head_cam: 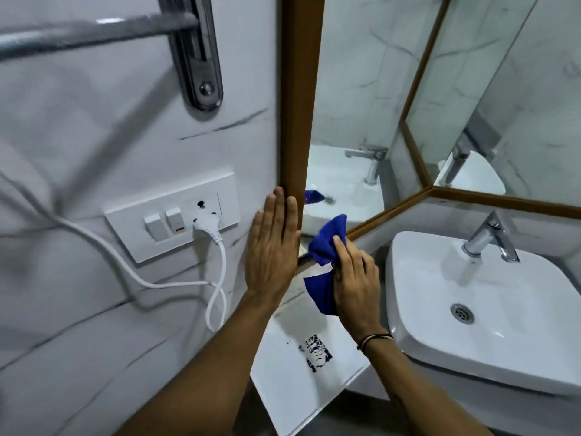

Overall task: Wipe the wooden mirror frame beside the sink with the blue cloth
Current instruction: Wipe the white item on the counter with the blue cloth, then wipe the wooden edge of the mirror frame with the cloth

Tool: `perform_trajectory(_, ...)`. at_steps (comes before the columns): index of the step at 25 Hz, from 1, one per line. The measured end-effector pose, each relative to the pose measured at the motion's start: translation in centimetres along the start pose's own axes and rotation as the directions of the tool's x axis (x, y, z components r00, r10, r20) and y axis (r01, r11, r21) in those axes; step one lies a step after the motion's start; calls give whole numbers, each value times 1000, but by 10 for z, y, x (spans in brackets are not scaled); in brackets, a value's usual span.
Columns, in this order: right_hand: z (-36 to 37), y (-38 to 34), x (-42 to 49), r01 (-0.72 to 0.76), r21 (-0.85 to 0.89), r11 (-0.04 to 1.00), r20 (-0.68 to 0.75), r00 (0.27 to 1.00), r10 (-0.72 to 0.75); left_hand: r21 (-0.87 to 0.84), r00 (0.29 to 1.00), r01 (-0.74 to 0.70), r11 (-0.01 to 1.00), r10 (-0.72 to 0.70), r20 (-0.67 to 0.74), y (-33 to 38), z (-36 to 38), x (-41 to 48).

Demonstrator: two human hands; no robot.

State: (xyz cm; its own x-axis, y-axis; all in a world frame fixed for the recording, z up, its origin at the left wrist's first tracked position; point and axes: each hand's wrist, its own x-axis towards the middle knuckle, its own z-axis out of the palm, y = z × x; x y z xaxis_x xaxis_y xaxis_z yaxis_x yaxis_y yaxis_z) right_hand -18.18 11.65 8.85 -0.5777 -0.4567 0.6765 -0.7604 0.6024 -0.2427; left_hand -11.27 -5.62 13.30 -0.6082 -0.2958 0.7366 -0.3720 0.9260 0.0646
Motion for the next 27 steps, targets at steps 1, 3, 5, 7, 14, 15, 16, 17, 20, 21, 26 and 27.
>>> perform_trajectory(1, -12, -2, 16, 0, 8, 1000, -38, 999, 1, 17, 999, -20, 1000, 21, -38, -2, -9, 11)
perform_trajectory(3, -38, -7, 46, 24, 25, 999, -98, 995, -21, 68, 998, -34, 997, 37, -51, -3, -31, 33)
perform_trajectory(5, -64, -11, 81, 72, 36, 997, -170, 983, -65, 137, 997, -48, 989, 56, -55, -4, -58, 72)
perform_trajectory(7, -96, -20, 130, 94, 43, 995, -276, 958, -79, 184, 991, -47, 982, 69, -113, 1, -100, 137)
perform_trajectory(14, -230, -71, 299, 162, 104, 981, -553, 829, -78, 254, 930, -75, 964, 160, -331, 15, -275, 357)
perform_trajectory(15, -250, -79, 318, 182, 96, 979, -589, 803, -91, 290, 922, -101, 952, 200, -333, 14, -300, 381)
perform_trajectory(16, -269, -86, 336, 198, 83, 977, -619, 778, -105, 320, 910, -127, 939, 238, -339, 14, -324, 405)
perform_trajectory(17, -285, -91, 353, 209, 67, 976, -642, 757, -118, 344, 899, -142, 928, 266, -348, 13, -345, 425)
perform_trajectory(20, -318, -101, 394, 215, 60, 975, -704, 702, -111, 405, 859, -187, 895, 349, -375, 10, -387, 469)
perform_trajectory(21, -327, -104, 407, 215, 72, 974, -717, 690, -99, 429, 846, -201, 880, 377, -377, 8, -397, 480)
perform_trajectory(26, -349, -119, 472, 162, 246, 956, -726, 684, 71, 521, 813, -264, 811, 479, -333, -7, -430, 517)
perform_trajectory(27, -350, -120, 487, 126, 340, 932, -714, 680, 169, 540, 802, -277, 795, 501, -325, -7, -431, 520)
